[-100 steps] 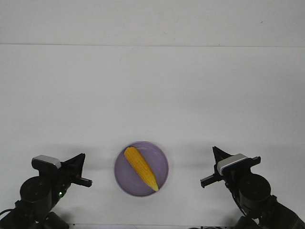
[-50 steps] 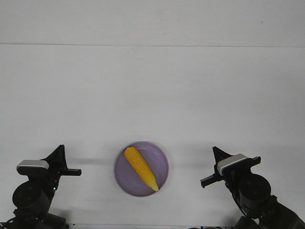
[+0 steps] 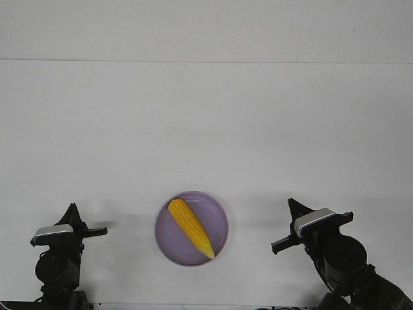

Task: Place corn on plate with both arms

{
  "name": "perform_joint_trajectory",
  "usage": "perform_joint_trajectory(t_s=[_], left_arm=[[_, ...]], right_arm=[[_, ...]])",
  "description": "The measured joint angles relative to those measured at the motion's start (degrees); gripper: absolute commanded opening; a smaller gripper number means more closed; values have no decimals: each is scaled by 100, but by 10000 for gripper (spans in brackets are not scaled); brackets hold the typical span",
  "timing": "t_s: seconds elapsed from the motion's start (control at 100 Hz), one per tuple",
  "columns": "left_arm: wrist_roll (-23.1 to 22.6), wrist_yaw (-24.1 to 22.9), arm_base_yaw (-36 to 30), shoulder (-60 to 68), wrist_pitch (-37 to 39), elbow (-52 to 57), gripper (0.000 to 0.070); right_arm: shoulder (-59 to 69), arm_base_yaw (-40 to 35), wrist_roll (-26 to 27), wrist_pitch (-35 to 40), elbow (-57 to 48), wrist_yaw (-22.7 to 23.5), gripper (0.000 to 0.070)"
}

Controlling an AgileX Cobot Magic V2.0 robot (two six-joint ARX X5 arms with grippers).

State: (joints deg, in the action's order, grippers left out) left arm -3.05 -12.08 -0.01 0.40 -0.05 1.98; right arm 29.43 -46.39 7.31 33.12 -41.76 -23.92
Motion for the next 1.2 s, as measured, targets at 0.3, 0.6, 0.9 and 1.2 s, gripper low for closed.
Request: perform_joint_trajectory(t_s=[0.3, 0.6, 0.9, 1.2], left_arm=[[-4, 52, -2, -17, 98, 0, 13], [-2, 50, -2, -17, 98, 0, 13], [-4, 50, -2, -17, 98, 0, 13], [-4, 50, -2, -17, 98, 0, 13]], right_arm=[[0, 0, 0, 2, 0, 2, 12], [0, 0, 0, 2, 0, 0, 12], [0, 0, 0, 2, 0, 0, 11], [-442, 1663, -560, -616, 496, 800, 11]])
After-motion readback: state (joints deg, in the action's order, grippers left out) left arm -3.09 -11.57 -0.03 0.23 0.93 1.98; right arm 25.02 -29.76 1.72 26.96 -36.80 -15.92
